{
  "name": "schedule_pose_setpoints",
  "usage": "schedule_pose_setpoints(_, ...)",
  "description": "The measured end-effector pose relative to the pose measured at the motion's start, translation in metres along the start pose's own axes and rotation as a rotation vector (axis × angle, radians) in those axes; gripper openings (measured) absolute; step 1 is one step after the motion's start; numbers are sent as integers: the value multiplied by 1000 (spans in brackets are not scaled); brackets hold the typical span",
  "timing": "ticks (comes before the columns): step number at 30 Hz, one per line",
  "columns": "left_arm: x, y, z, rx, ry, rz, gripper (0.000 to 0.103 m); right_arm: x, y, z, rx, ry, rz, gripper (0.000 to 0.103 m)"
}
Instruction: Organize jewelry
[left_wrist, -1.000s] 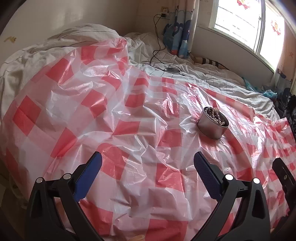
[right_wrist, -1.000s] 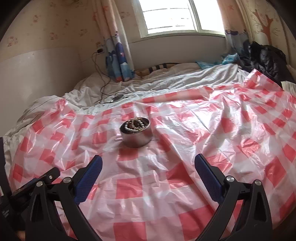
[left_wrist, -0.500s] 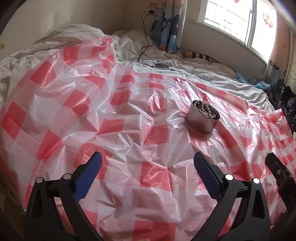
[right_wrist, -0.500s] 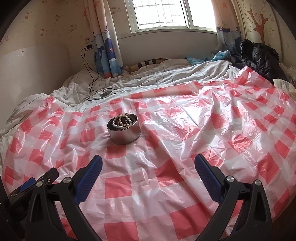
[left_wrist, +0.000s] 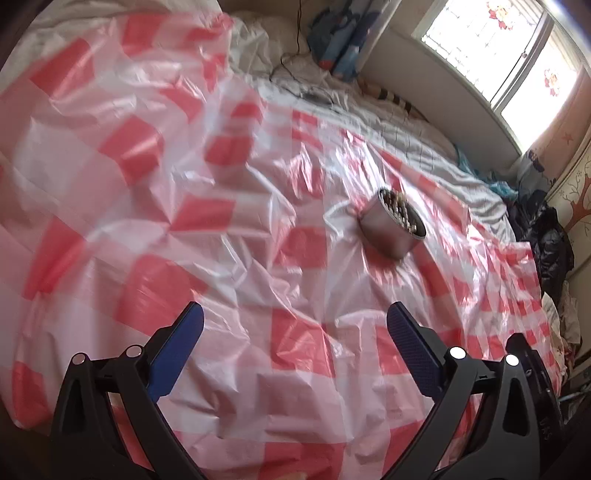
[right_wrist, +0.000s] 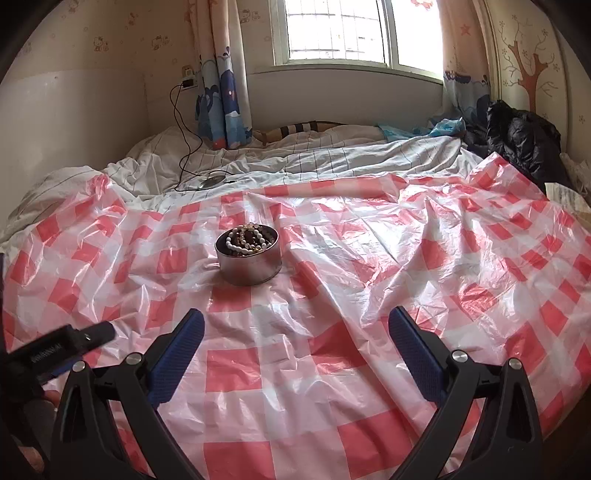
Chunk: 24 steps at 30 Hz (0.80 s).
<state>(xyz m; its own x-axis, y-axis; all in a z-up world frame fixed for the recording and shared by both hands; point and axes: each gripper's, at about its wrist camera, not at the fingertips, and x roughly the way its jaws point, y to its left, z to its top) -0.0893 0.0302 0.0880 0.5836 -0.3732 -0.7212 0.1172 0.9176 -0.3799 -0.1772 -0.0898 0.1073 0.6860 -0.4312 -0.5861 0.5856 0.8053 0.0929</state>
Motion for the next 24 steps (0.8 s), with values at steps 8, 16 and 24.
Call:
schedule_pose_setpoints(8, -37, -33, -8, 185, -203, 103, 95, 4, 1, -1, -4, 17, -7, 96)
schedule_pose_setpoints(16, -19, -39, -18, 163, -93, 50, 95, 5, -1, 0, 2, 23, -5, 96)
schedule_pose_setpoints(24, -11, -47, -24, 223, -67, 200, 95, 7, -5, 1, 30, 32, 6, 96)
